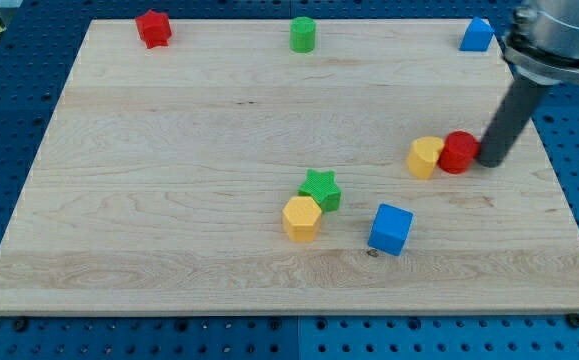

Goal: Push the red circle towards center left

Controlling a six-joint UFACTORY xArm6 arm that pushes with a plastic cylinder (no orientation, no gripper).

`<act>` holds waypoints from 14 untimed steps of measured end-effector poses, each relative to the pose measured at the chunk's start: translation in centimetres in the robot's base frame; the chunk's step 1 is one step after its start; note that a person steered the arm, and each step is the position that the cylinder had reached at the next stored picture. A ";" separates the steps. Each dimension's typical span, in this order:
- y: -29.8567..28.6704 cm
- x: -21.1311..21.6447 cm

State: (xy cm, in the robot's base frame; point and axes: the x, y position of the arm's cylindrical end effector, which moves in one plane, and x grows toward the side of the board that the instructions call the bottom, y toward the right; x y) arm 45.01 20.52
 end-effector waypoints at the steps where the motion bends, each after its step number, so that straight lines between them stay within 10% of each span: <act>1: -3.9 -1.0; 6: -17.3 -8.9; 14: -26.8 -6.2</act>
State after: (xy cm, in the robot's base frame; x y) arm 38.82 -6.32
